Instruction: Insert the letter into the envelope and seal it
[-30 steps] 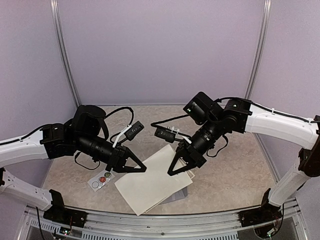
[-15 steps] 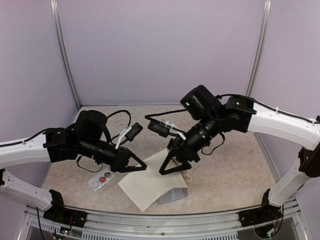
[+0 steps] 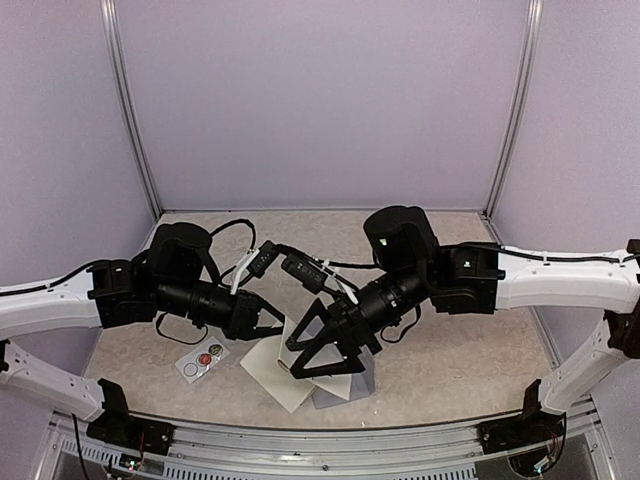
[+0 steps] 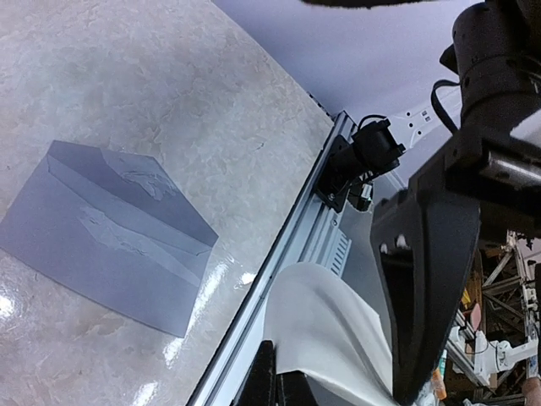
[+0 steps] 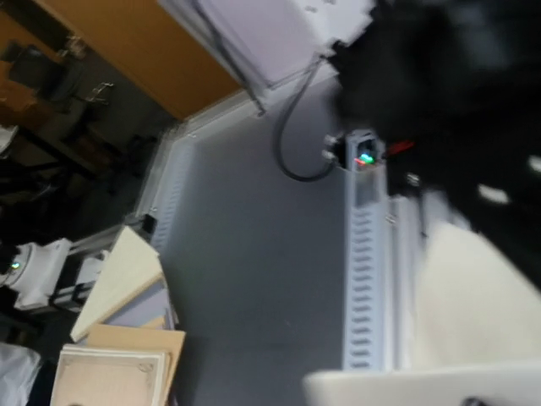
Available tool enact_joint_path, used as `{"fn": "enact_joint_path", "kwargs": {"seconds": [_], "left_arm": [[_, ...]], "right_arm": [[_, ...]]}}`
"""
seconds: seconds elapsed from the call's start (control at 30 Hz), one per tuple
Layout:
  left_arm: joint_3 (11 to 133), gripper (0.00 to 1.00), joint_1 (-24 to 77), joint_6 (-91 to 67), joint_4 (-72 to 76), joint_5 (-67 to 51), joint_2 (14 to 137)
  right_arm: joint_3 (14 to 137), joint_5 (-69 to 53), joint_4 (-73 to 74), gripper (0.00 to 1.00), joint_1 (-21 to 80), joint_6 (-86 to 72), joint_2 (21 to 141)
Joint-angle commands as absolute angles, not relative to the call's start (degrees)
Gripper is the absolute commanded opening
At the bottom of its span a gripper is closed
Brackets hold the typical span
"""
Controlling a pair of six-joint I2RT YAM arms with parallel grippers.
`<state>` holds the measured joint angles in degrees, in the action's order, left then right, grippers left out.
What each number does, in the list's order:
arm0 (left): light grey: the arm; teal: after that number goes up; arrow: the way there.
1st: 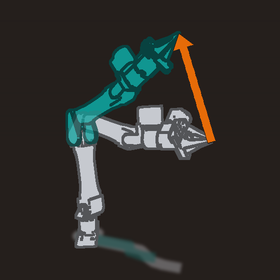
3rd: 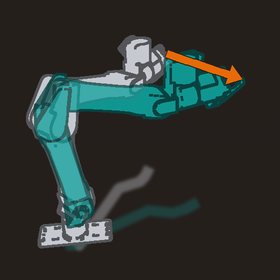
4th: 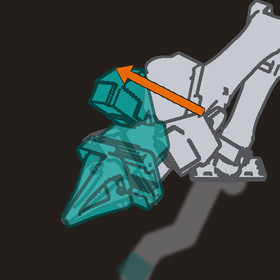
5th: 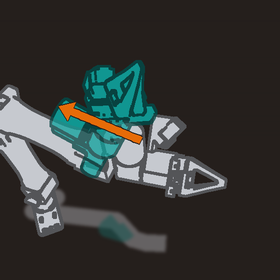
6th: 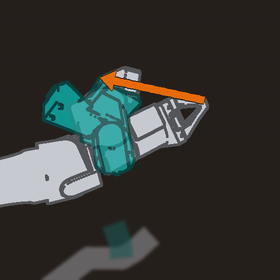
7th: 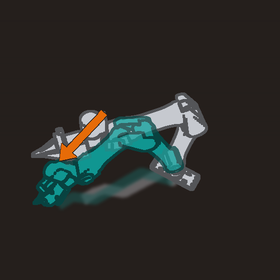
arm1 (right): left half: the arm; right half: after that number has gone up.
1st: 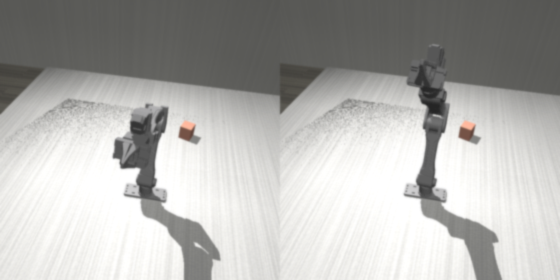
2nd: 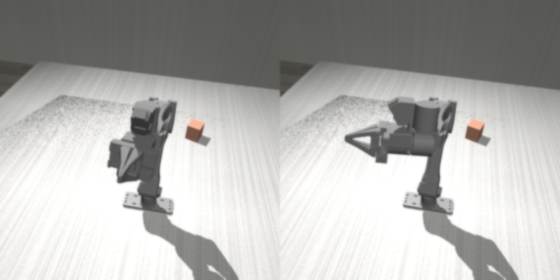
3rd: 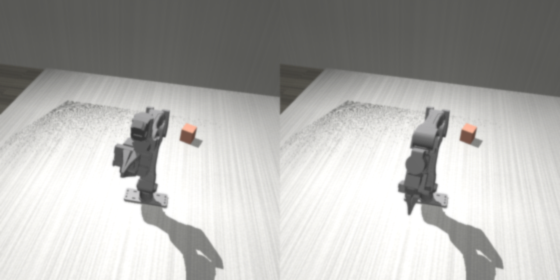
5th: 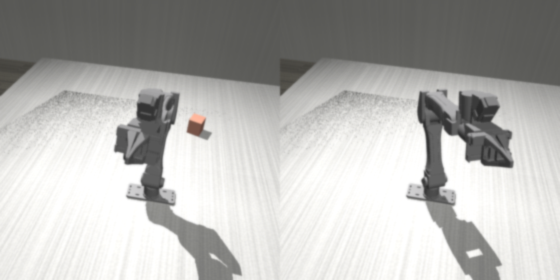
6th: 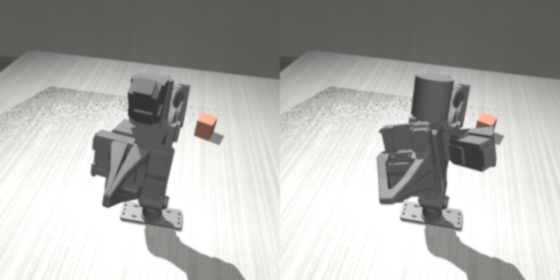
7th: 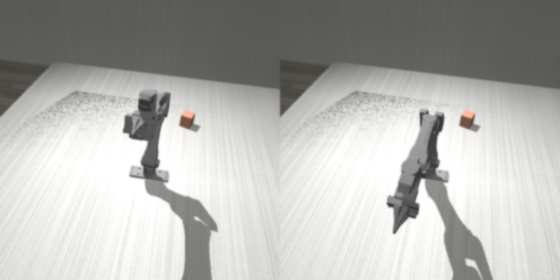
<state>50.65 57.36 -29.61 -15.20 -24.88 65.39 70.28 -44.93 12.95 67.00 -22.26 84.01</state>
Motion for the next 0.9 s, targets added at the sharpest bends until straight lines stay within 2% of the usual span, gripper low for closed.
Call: {"fn": "enact_joint_path", "kwargs": {"seconds": [0.0,0.17,0.37,0.5,0.67,0.87], "left_arm": [[49.0,0.00,56.5,-30.8,-10.4,-23.6,63.8],[45.7,0.00,56.5,-27.9,-6.8,-27.7,60.4],[44.6,0.00,56.7,-26.8,-6.5,-32.4,56.6],[44.7,0.00,57.4,-26.8,-6.6,-33.4,55.5],[45.7,0.00,58.1,-26.6,-6.6,-35.5,55.7],[47.7,0.00,59.3,-26.2,-6.4,-37.1,56.6]], "right_arm": [[68.6,-46.7,0.1,0.91,68.5,-28.2,85.3],[68.9,-31.6,3.7,0.91,66.0,-26.8,78.1],[64.1,-19.3,5.7,0.95,54.2,-30.5,66.8],[63.2,-18.9,10.4,0.95,45.6,-32.3,65.4],[66.0,-20.6,17.6,0.95,43.3,-29.1,71.0],[66.7,-34.0,19.2,0.92,43.6,-23.9,79.0]]}}
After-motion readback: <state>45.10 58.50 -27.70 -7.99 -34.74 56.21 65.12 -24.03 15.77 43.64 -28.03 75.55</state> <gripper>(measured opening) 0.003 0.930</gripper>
